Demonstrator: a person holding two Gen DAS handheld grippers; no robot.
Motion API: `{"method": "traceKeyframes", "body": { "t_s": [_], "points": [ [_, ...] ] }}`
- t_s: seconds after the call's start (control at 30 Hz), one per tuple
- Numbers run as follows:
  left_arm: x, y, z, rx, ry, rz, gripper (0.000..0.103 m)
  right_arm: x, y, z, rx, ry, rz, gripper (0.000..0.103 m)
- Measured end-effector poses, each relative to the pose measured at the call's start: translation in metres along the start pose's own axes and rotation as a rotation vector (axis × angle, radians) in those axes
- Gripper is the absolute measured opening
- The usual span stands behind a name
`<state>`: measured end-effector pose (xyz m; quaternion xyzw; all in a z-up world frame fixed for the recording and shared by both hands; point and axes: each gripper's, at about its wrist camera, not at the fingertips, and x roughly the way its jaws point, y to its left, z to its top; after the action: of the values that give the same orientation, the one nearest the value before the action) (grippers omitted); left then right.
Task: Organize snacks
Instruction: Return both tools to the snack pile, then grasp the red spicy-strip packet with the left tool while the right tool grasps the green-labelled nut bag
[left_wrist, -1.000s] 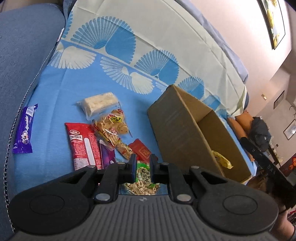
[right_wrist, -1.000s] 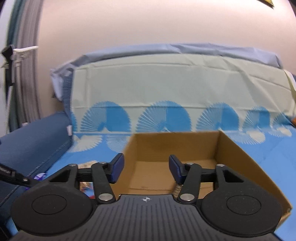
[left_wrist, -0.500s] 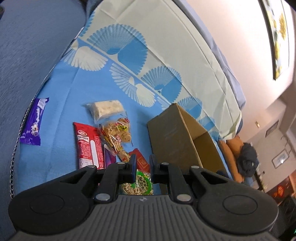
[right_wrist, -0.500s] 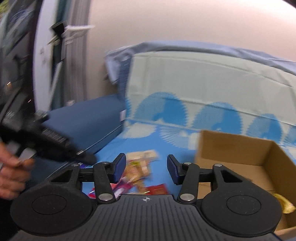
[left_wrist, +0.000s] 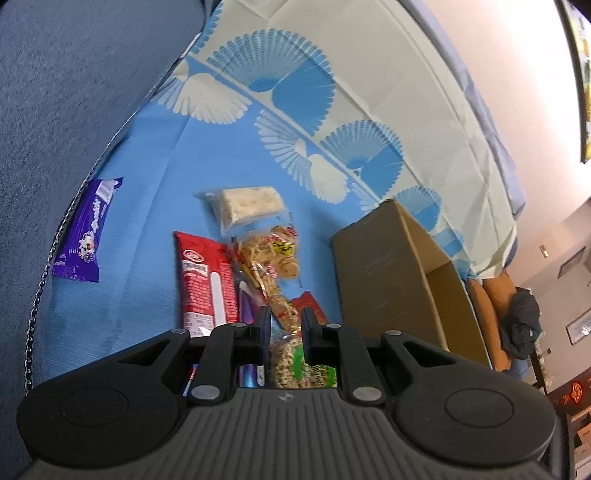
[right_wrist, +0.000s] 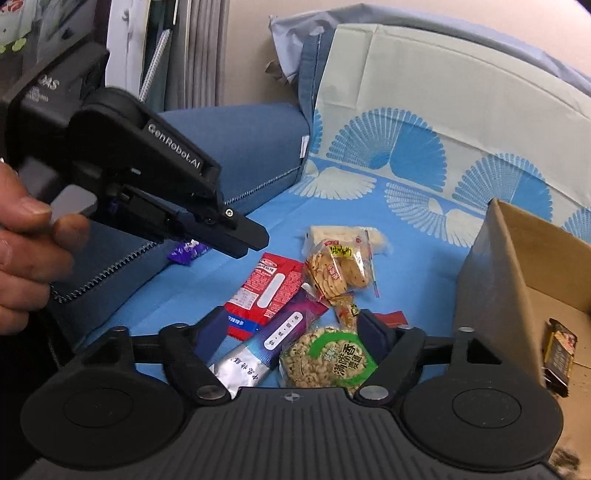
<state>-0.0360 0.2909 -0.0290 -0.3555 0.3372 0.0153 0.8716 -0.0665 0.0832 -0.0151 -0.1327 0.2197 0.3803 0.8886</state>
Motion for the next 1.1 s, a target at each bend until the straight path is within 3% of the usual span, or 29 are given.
{"method": "traceKeyframes", "body": {
  "t_s": [0.2,0.37,0.47,0.53,0.6,0.73,0.97,1.1],
  "points": [
    [0.013,0.009,0.006,-0.035,0.002,0.066,0.025,0.024,-0.01,-0.001,0.06,0.082,-0.05,0.09],
    [0.033,0.009,0.01,-0.013,0.016,0.174,0.026,0.044,-0.023,-0.005,0.133,0.154,-0.07,0.091],
    [0.044,0.005,0.01,0.025,0.004,0.248,0.038,0.054,-0.024,-0.009,0.128,0.202,-0.099,0.091],
    [0.053,0.004,0.009,0.048,0.002,0.297,0.04,0.057,-0.025,-0.011,0.127,0.216,-0.106,0.091],
    [0.06,0.004,0.008,0.061,-0.001,0.341,0.052,0.06,-0.026,-0.012,0.13,0.227,-0.114,0.091],
    [0.072,0.005,0.007,0.079,0.0,0.387,0.063,0.065,-0.027,-0.014,0.146,0.248,-0.106,0.091],
    [0.093,-0.021,-0.006,0.278,0.014,0.455,0.076,0.074,-0.027,-0.016,0.152,0.279,-0.106,0.092],
    [0.102,-0.03,-0.014,0.365,0.023,0.484,0.075,0.076,-0.028,-0.016,0.165,0.286,-0.106,0.092]
  ]
}}
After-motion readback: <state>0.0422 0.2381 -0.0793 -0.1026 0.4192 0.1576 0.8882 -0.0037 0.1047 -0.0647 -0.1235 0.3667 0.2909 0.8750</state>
